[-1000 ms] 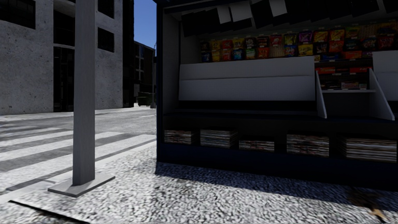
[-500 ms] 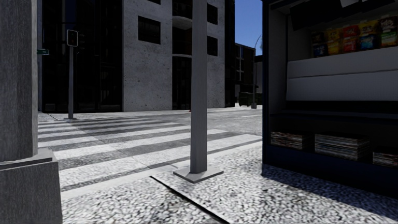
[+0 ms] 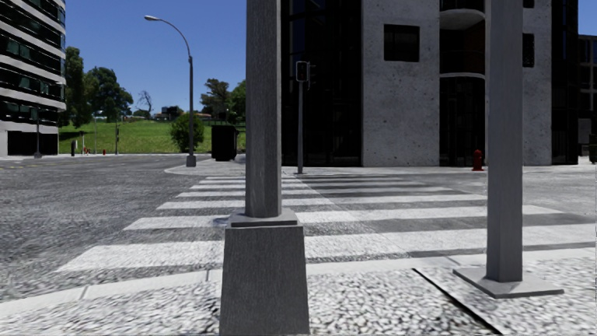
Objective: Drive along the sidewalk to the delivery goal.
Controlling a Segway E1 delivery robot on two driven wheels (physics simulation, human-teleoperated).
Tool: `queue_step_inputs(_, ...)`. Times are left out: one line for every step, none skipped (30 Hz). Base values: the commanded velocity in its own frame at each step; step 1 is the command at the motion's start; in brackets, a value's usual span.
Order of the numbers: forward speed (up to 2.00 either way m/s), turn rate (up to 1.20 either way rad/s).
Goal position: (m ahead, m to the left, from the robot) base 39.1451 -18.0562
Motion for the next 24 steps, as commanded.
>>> queue_step_inputs(0.0, 1.2)
queue_step_inputs(0.0, 1.2)
queue_step_inputs(0.0, 1.2)
queue_step_inputs(0.0, 1.2)
queue_step_inputs(0.0, 1.2)
queue_step_inputs(0.0, 1.2)
queue_step_inputs(0.0, 1.2)
queue_step_inputs(0.0, 1.2)
queue_step_inputs(0.0, 1.2)
queue_step_inputs(0.0, 1.2)
queue_step_inputs(0.0, 1.19)
queue_step_inputs(0.0, 1.17)
queue_step_inputs(0.0, 1.17)
queue_step_inputs(0.0, 1.06)
queue_step_inputs(0.0, 0.0)
queue_step_inputs(0.0, 0.0)
queue_step_inputs(0.0, 0.0)
queue_step_inputs(0.0, 0.0)
queue_step_inputs(0.0, 0.0)
queue_step_inputs(0.0, 0.0)
queue_step_inputs(0.18, 0.0)
queue_step_inputs(0.18, 0.0)
queue_step_inputs(0.39, 0.0)
queue_step_inputs(0.5, 0.0)
